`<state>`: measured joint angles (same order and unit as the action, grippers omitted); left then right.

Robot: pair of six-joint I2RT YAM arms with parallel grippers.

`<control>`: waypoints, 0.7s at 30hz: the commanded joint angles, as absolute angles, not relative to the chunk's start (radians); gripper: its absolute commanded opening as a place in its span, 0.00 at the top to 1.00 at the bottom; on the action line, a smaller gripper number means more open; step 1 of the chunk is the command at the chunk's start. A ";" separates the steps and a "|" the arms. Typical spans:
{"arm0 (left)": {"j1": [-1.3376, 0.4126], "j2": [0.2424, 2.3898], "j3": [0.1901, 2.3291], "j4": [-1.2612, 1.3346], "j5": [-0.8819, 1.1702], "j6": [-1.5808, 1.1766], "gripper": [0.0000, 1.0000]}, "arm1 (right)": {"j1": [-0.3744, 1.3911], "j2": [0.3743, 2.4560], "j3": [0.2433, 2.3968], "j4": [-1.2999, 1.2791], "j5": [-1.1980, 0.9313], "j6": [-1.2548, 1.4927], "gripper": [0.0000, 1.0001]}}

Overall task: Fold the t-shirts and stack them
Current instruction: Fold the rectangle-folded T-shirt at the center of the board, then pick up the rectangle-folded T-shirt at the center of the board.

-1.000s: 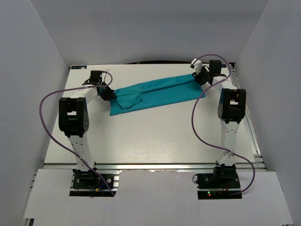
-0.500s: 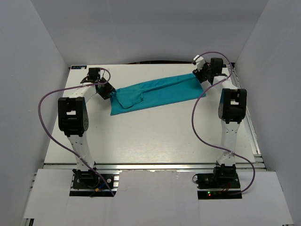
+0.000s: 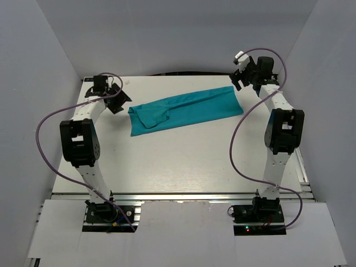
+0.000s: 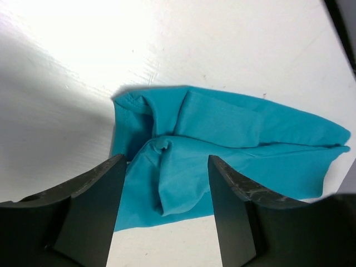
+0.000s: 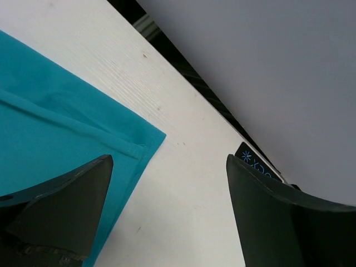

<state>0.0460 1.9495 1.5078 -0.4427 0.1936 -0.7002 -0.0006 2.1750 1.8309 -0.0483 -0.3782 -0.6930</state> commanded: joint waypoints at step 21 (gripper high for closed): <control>0.087 1.720 1.290 -0.374 0.449 -0.436 0.02 | -0.012 1.430 1.249 -0.253 -0.772 -0.581 0.10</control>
<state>0.0837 1.7267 1.2968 -0.4053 0.3965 -0.4885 -0.0071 1.4719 1.2694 -0.2245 -0.7441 -0.6014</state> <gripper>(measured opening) 0.981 0.895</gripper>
